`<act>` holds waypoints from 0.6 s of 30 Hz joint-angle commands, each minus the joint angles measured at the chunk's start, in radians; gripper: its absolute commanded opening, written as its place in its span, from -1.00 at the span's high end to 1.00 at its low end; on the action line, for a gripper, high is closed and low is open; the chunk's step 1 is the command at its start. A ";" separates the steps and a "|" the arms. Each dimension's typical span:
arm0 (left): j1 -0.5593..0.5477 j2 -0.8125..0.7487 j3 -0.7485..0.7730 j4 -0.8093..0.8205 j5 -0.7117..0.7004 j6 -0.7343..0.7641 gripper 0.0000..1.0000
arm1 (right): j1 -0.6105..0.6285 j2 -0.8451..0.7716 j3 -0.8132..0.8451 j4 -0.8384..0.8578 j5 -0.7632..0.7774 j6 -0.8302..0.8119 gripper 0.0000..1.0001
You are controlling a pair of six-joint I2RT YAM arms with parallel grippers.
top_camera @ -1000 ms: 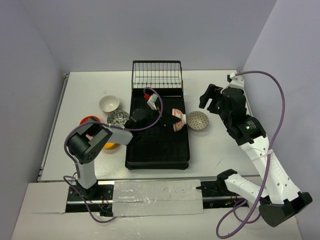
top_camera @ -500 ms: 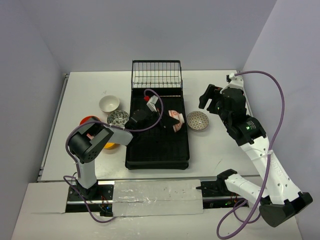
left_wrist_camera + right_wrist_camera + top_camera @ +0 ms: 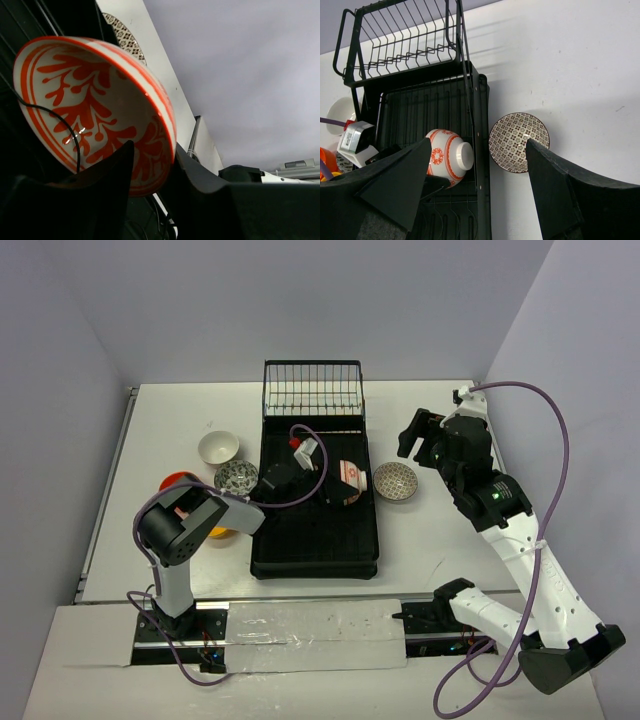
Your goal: Load the bowls into the dish rack
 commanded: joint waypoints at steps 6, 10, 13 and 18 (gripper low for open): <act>0.018 -0.022 -0.026 -0.163 -0.065 0.075 0.08 | 0.008 -0.016 -0.010 0.047 0.021 -0.012 -0.68; 0.018 -0.056 -0.009 -0.187 -0.050 0.090 0.00 | 0.010 -0.019 -0.013 0.047 0.021 -0.014 -0.69; 0.017 -0.067 0.007 -0.196 -0.041 0.093 -0.03 | 0.011 -0.022 -0.013 0.047 0.022 -0.014 -0.69; 0.017 -0.076 0.037 -0.216 -0.018 0.098 -0.13 | 0.010 -0.027 -0.013 0.049 0.024 -0.017 -0.70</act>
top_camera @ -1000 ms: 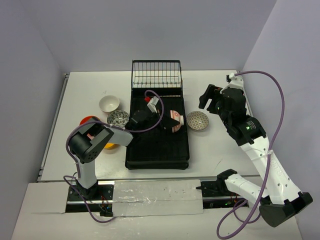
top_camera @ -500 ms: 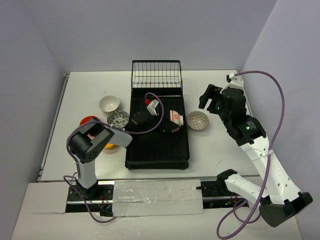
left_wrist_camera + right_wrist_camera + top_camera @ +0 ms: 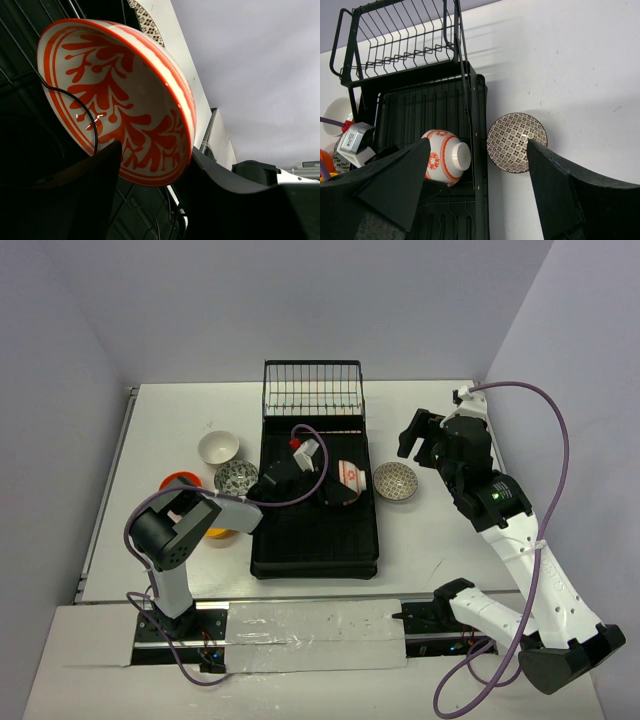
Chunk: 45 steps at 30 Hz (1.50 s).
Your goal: Load the bowls into the dish rack
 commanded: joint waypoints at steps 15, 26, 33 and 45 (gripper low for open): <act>0.001 -0.095 0.113 -0.148 0.048 0.071 -0.28 | 0.010 -0.036 -0.008 0.047 0.031 -0.013 -0.71; -0.006 -0.190 0.158 -0.402 -0.050 0.181 -0.33 | 0.008 -0.062 -0.013 0.043 0.062 -0.015 -0.74; -0.006 -0.349 0.162 -0.635 -0.239 0.279 -0.34 | 0.005 -0.059 -0.025 0.026 0.148 0.021 -0.78; -0.010 -0.514 0.427 -1.152 -0.543 0.475 -0.34 | -0.229 0.037 -0.238 0.032 0.013 0.191 -0.51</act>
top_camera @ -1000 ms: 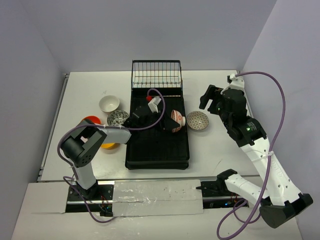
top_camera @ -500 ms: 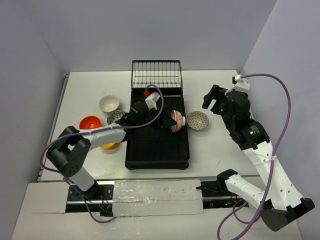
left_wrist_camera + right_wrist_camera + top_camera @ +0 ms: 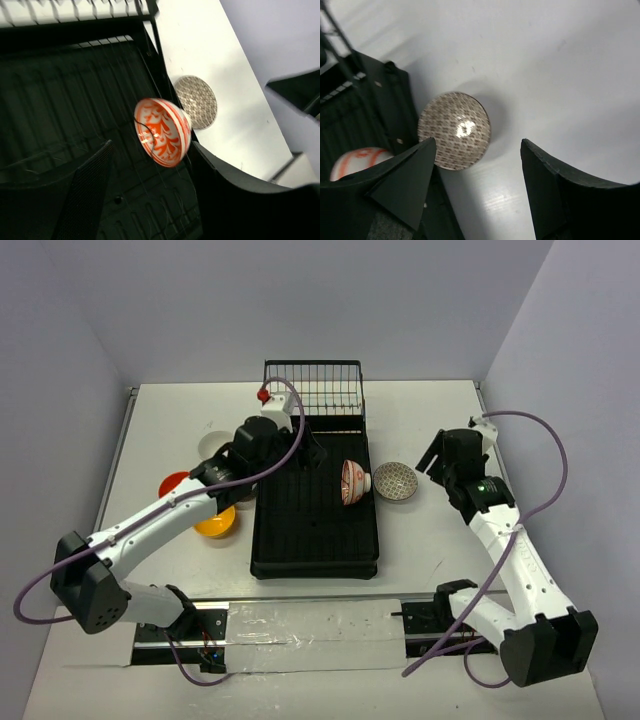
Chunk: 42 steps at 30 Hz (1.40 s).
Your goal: Load the bowls into the dish rack
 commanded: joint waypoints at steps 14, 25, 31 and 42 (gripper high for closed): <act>0.002 -0.052 0.116 -0.257 -0.232 0.278 -0.40 | -0.052 0.125 -0.102 0.083 -0.145 0.071 -0.40; 0.005 -0.085 0.043 -0.235 -0.237 0.309 -0.52 | -0.055 0.232 -0.154 0.126 -0.133 0.080 -0.38; 0.005 -0.088 0.035 -0.229 -0.248 0.314 -0.54 | -0.064 0.286 -0.169 0.155 -0.151 0.071 -0.37; 0.005 -0.078 0.033 -0.234 -0.254 0.320 -0.54 | -0.072 0.372 -0.163 0.200 -0.204 0.069 -0.21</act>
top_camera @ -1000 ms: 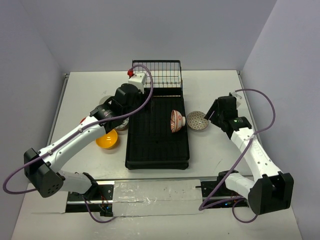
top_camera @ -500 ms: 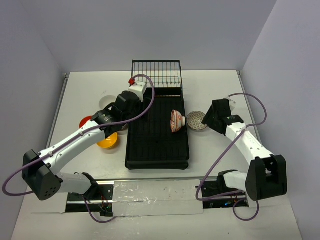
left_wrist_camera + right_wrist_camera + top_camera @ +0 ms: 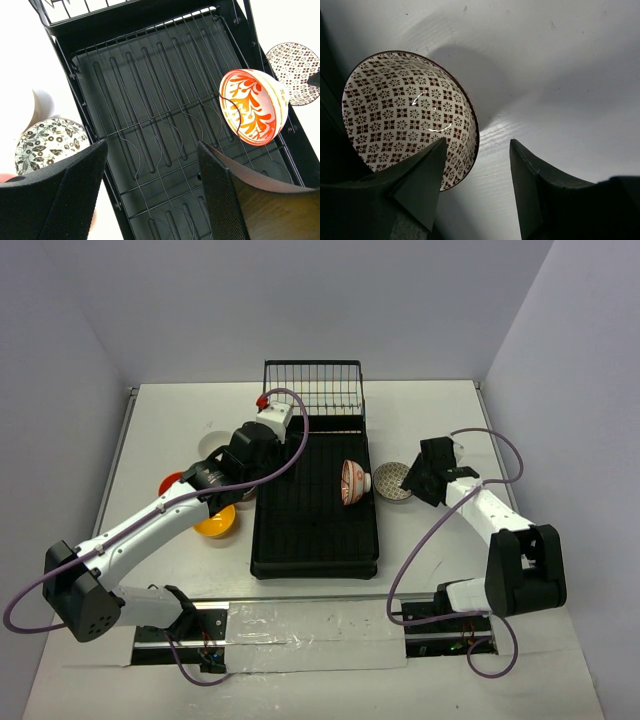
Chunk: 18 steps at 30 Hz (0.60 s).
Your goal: Load the bowls into the dish rack
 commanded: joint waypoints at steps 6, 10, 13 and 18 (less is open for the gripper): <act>0.003 -0.016 -0.007 0.026 -0.011 0.021 -0.55 | -0.007 0.046 0.006 0.056 -0.028 0.000 -0.08; 0.002 -0.008 -0.001 0.019 -0.009 0.024 -0.55 | -0.009 0.069 0.009 0.069 -0.045 0.002 0.02; 0.003 -0.011 -0.002 0.022 -0.008 0.025 -0.55 | -0.007 0.083 0.012 0.073 -0.053 0.003 0.10; 0.002 -0.016 -0.002 0.020 -0.011 0.025 -0.55 | -0.007 0.088 0.020 0.069 -0.048 0.003 0.45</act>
